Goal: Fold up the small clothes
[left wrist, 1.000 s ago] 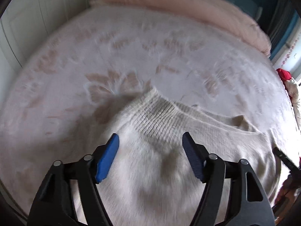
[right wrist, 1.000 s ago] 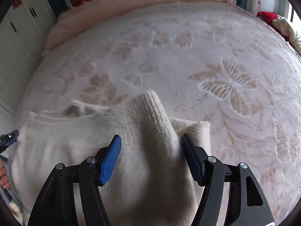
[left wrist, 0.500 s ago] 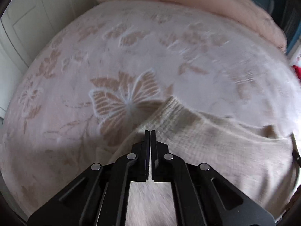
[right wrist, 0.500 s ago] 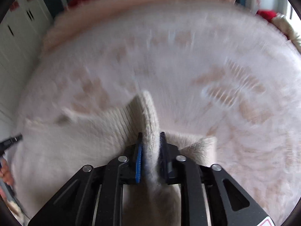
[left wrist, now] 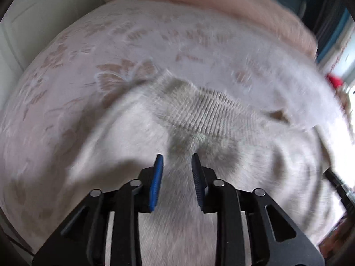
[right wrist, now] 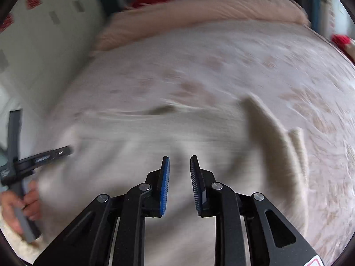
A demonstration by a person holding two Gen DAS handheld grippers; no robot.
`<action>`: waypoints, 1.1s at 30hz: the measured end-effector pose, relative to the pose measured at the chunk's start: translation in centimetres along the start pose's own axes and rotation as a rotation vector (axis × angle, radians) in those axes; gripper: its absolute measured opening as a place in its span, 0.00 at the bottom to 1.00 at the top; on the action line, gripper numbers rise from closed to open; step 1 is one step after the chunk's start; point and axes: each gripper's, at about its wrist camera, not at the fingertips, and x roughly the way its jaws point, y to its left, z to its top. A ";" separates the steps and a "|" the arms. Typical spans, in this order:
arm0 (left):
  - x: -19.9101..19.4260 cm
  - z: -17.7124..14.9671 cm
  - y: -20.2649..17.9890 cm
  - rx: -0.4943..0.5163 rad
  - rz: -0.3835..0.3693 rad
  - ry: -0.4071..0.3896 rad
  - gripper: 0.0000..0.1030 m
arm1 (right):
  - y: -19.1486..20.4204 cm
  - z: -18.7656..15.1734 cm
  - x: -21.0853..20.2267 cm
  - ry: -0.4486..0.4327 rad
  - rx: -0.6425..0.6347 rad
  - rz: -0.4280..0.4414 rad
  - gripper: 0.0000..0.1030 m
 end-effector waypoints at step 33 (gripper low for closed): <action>-8.7 -1.9 4.3 -0.355 -0.320 -0.123 0.16 | 10.1 -4.0 9.8 0.159 -0.055 0.079 0.14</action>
